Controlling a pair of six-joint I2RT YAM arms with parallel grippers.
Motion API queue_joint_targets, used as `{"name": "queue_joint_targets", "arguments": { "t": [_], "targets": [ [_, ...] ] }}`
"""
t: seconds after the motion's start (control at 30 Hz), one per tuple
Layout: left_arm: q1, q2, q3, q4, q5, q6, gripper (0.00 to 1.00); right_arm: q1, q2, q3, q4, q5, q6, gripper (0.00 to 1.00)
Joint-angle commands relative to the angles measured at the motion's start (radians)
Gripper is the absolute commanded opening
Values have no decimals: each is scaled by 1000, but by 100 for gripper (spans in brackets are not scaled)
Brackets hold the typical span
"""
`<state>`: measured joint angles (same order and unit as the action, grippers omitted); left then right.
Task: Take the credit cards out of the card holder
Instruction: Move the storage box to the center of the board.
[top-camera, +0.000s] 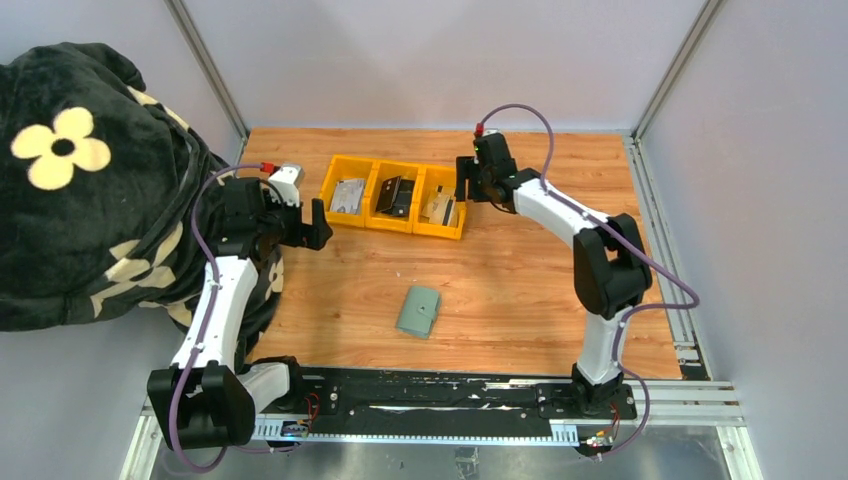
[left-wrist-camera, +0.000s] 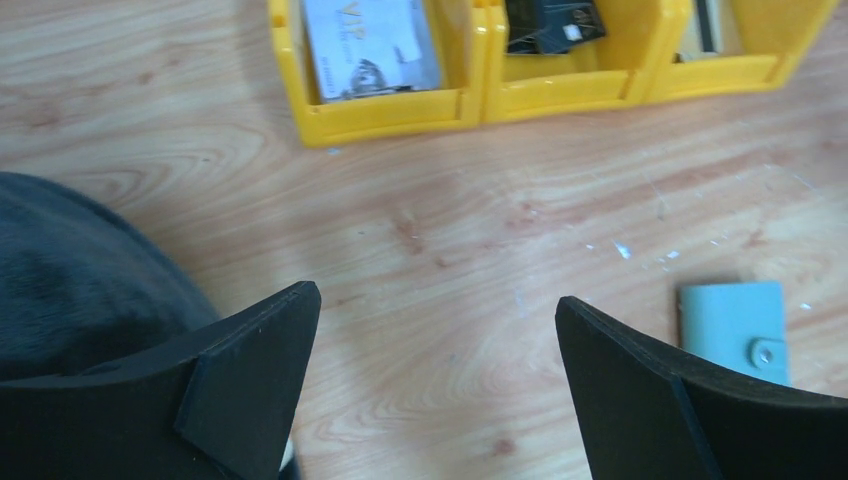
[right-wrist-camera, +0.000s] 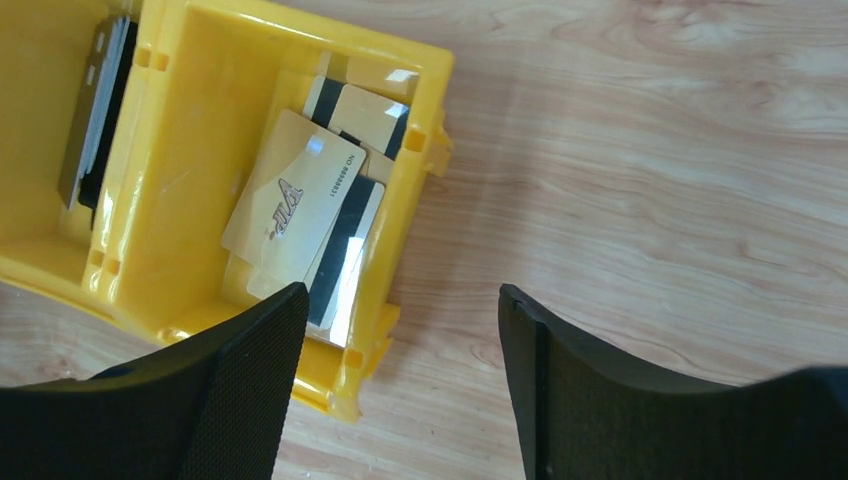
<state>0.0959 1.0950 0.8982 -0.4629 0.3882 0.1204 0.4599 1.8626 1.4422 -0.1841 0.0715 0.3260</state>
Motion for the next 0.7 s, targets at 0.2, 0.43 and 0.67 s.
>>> {"name": "queue_joint_targets", "arguments": {
  "t": [0.2, 0.43, 0.67],
  "targets": [
    [-145, -1, 19, -80, 79, 51, 100, 29, 173, 151, -104, 6, -4, 61],
    [-211, 22, 24, -79, 26, 66, 100, 28, 162, 139, -114, 42, -23, 33],
    [-337, 23, -6, -70, -115, 61, 100, 12, 68, 36, -109, 111, -78, 16]
  ]
}}
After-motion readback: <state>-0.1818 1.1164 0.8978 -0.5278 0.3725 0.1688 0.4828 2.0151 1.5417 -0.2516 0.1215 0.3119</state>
